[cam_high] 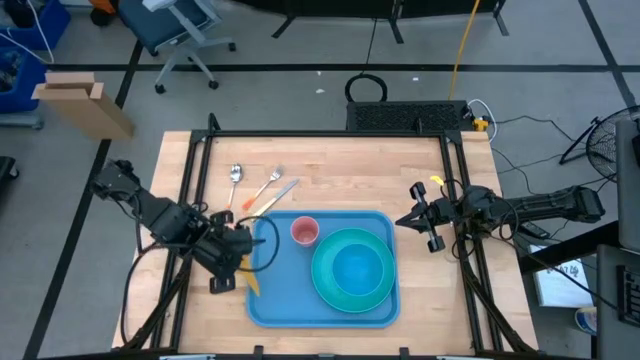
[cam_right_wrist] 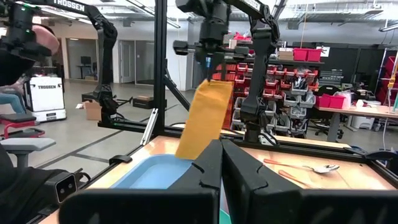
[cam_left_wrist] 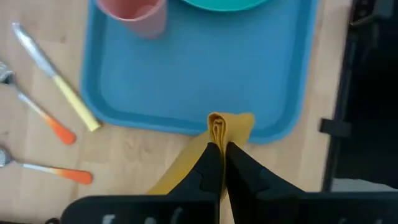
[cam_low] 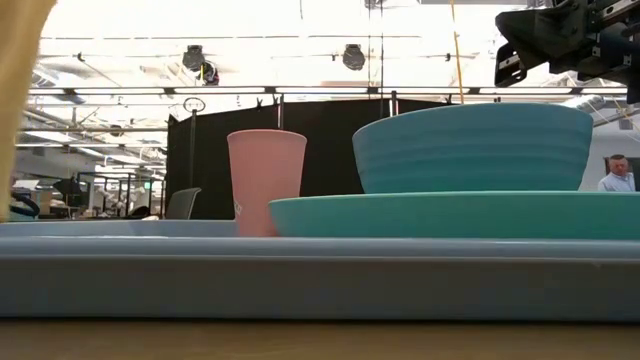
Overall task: Set up tray
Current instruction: Put the yellow napkin on the bottom left of the pink cup
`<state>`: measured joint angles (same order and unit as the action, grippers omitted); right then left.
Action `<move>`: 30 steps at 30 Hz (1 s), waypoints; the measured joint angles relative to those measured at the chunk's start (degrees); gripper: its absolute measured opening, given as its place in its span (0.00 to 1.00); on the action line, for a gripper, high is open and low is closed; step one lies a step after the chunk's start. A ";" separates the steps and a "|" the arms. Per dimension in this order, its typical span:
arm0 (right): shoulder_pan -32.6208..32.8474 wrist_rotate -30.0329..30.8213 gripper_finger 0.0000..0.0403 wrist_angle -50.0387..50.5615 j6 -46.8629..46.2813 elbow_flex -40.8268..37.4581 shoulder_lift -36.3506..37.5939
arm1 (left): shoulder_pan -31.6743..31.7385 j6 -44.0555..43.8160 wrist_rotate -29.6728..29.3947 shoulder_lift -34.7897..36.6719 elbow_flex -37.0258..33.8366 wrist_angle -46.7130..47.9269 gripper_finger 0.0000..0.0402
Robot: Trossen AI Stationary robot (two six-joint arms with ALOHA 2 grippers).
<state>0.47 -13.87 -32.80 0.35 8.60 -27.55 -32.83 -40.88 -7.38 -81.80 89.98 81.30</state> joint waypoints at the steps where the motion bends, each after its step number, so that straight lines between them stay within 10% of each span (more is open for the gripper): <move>1: 0.00 0.00 0.00 0.00 0.00 0.00 0.00 | -0.26 -0.08 0.10 -0.91 0.82 -0.01 0.01; 30: 0.02 -0.02 0.00 -0.44 0.27 0.00 0.00 | 3.12 3.56 7.50 -15.10 13.63 -5.29 0.01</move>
<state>0.49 -13.89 -33.23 0.62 8.60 -27.55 -29.70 -37.32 0.12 -96.90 103.61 76.01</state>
